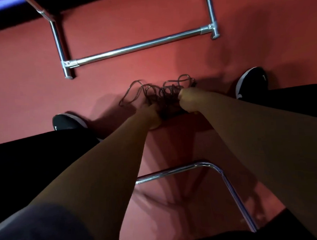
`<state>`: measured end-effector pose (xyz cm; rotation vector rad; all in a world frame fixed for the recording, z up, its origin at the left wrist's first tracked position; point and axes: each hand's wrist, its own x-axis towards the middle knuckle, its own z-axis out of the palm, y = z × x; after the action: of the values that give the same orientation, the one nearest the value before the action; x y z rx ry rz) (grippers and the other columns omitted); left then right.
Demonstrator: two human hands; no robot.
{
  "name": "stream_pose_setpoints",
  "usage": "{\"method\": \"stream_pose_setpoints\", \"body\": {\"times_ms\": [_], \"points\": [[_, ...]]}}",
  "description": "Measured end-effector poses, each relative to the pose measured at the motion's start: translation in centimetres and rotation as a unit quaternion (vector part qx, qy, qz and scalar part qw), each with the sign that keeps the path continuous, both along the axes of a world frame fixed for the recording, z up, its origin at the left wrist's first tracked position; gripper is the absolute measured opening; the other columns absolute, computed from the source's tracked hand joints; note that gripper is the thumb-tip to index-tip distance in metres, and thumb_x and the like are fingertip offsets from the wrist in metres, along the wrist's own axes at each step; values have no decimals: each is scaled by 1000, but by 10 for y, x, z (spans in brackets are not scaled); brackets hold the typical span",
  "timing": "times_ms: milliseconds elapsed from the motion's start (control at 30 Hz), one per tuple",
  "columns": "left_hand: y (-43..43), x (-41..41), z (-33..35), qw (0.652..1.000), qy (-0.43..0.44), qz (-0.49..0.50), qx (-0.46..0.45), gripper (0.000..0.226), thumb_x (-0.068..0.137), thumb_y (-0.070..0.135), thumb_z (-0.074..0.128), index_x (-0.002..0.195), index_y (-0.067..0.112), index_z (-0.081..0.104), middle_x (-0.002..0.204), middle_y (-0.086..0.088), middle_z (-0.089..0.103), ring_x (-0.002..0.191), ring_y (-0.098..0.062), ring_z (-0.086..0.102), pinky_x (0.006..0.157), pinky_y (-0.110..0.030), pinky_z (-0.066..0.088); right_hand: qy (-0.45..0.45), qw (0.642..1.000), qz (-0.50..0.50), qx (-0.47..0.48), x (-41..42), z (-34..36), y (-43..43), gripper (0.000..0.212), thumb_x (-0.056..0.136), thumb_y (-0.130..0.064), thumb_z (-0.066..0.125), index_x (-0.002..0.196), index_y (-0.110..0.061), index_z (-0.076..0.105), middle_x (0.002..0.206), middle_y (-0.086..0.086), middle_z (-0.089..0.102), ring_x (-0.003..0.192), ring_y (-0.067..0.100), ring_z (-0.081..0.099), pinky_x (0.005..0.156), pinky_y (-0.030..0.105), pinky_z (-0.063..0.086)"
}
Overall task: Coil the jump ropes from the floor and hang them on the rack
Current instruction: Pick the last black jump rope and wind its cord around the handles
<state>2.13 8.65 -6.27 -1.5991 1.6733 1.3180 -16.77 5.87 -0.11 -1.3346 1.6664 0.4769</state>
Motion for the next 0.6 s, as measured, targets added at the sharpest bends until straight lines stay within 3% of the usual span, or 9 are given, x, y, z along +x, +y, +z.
{"method": "stream_pose_setpoints", "body": {"times_ms": [67, 167, 267, 300, 400, 500, 600], "points": [[13, -4, -14, 997, -60, -37, -11, 68, 83, 53, 67, 147, 36, 52, 158, 0, 40, 146, -33, 38, 118, -52, 38, 21, 999, 38, 22, -3, -15, 7, 31, 102, -15, 55, 130, -8, 68, 130, 19, 66, 123, 41, 63, 93, 45, 49], [20, -11, -15, 988, -75, -127, -39, 68, 82, 42, 71, 143, 21, 50, 150, -6, 43, 137, -36, 45, 108, -54, 45, 50, 994, 68, 67, -13, -30, 21, 32, 102, -14, 55, 131, -8, 67, 128, 18, 67, 123, 41, 63, 89, 43, 47], [30, -9, -14, 980, -95, -154, -85, 68, 83, 27, 78, 140, 11, 45, 142, -11, 47, 131, -35, 47, 101, -48, 48, 56, 991, 81, 94, -19, -31, 22, 32, 101, -12, 54, 130, -4, 67, 102, 12, 64, 124, 40, 63, 85, 40, 46], [31, -8, -14, 975, -103, -168, -99, 66, 84, 27, 76, 140, 11, 45, 142, -11, 49, 132, -34, 47, 101, -47, 47, 58, 990, 71, 105, -18, -27, 22, 32, 102, -11, 53, 130, -3, 67, 103, 12, 64, 125, 40, 63, 84, 38, 46], [29, -3, -17, 965, -129, -203, -105, 52, 89, 27, 68, 137, 16, 52, 140, -9, 55, 133, -32, 45, 104, -42, 43, 45, 990, 68, 111, -14, -18, 20, 35, 107, -6, 47, 134, 5, 65, 135, 20, 66, 127, 36, 64, 92, 35, 51], [27, 2, -22, 963, -136, -210, -102, 38, 94, 28, 61, 131, 20, 65, 135, -7, 61, 132, -32, 46, 104, -42, 43, 43, 979, 168, 104, -11, -16, 21, 33, 106, -7, 51, 132, 6, 67, 136, 20, 68, 125, 35, 65, 99, 37, 53], [21, 2, -18, 972, -87, -181, -126, 38, 98, 43, 59, 130, 23, 67, 131, -9, 64, 129, -37, 49, 100, -44, 46, 34, 988, 120, 95, -8, -12, 22, 34, 107, -7, 49, 136, 1, 65, 137, 19, 66, 125, 35, 64, 92, 36, 50]]}}
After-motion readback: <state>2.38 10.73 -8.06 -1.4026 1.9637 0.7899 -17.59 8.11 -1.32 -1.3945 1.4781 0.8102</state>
